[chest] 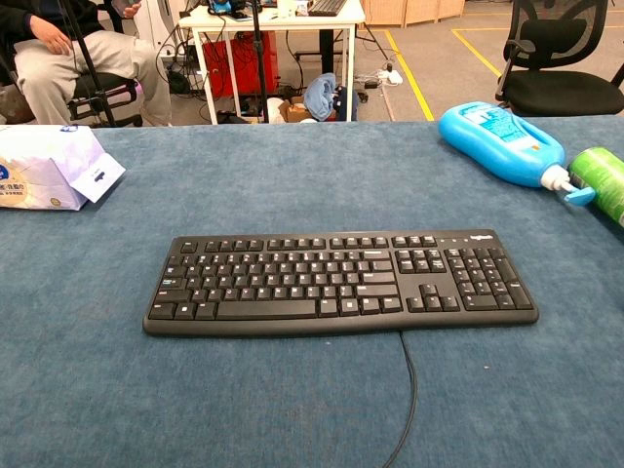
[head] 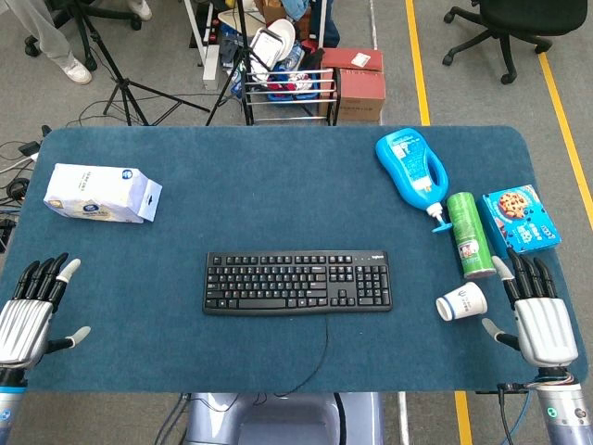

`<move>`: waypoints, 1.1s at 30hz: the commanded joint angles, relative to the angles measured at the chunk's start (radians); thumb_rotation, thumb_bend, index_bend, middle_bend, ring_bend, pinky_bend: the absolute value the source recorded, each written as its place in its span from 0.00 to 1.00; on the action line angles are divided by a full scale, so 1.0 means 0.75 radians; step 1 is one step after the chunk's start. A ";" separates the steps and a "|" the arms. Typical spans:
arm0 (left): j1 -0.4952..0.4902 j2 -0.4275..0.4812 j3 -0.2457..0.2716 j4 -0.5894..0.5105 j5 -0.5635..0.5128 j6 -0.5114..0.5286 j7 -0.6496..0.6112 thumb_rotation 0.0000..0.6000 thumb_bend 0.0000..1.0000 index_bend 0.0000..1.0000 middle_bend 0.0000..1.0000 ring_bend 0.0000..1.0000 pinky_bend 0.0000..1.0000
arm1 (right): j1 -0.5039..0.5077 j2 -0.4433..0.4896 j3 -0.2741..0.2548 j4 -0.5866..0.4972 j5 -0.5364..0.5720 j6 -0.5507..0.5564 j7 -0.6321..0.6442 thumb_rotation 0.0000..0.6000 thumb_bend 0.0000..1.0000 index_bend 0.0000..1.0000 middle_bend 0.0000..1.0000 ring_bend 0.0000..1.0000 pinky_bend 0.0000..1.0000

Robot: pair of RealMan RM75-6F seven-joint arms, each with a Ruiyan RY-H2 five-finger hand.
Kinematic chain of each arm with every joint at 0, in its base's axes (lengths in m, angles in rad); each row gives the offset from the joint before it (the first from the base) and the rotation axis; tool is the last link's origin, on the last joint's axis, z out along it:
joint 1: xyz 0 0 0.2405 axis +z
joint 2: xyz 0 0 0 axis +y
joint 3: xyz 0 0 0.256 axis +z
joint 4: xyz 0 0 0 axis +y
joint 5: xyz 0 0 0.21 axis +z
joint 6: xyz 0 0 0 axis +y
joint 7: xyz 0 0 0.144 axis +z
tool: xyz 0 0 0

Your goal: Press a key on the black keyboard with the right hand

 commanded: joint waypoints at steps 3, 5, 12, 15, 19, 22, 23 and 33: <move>0.000 0.001 -0.003 -0.001 -0.003 0.001 -0.005 1.00 0.00 0.00 0.00 0.00 0.00 | 0.001 0.000 0.000 -0.001 0.007 -0.007 0.005 1.00 0.19 0.00 0.00 0.00 0.00; 0.000 0.002 -0.005 -0.001 -0.006 0.002 -0.006 1.00 0.00 0.00 0.00 0.00 0.00 | 0.002 0.000 0.000 0.001 0.009 -0.010 0.005 1.00 0.19 0.00 0.00 0.00 0.00; 0.004 0.009 -0.002 -0.010 0.012 0.018 -0.017 1.00 0.00 0.00 0.00 0.00 0.00 | -0.003 0.008 -0.003 -0.016 -0.013 0.010 0.010 1.00 0.19 0.00 0.00 0.00 0.00; 0.008 0.015 0.000 -0.016 0.019 0.026 -0.025 1.00 0.00 0.00 0.00 0.00 0.00 | -0.007 0.015 -0.003 -0.023 -0.016 0.017 0.017 1.00 0.20 0.00 0.00 0.00 0.00; 0.010 0.018 0.000 -0.019 0.024 0.033 -0.023 1.00 0.00 0.00 0.00 0.00 0.00 | -0.008 0.021 -0.005 -0.031 -0.016 0.015 0.021 1.00 0.20 0.00 0.00 0.00 0.00; 0.012 0.019 0.000 -0.023 0.032 0.041 -0.021 1.00 0.00 0.00 0.00 0.00 0.00 | -0.008 0.035 -0.016 -0.055 -0.021 0.002 0.023 1.00 0.20 0.00 0.00 0.00 0.00; 0.013 0.020 0.000 -0.024 0.033 0.042 -0.023 1.00 0.00 0.00 0.00 0.00 0.00 | -0.007 0.041 -0.019 -0.066 -0.022 -0.003 0.022 1.00 0.20 0.00 0.00 0.00 0.00; 0.018 0.034 0.004 -0.036 0.044 0.050 -0.033 1.00 0.00 0.00 0.00 0.00 0.00 | -0.006 0.091 -0.023 -0.161 -0.061 0.008 -0.024 1.00 0.21 0.00 0.32 0.25 0.18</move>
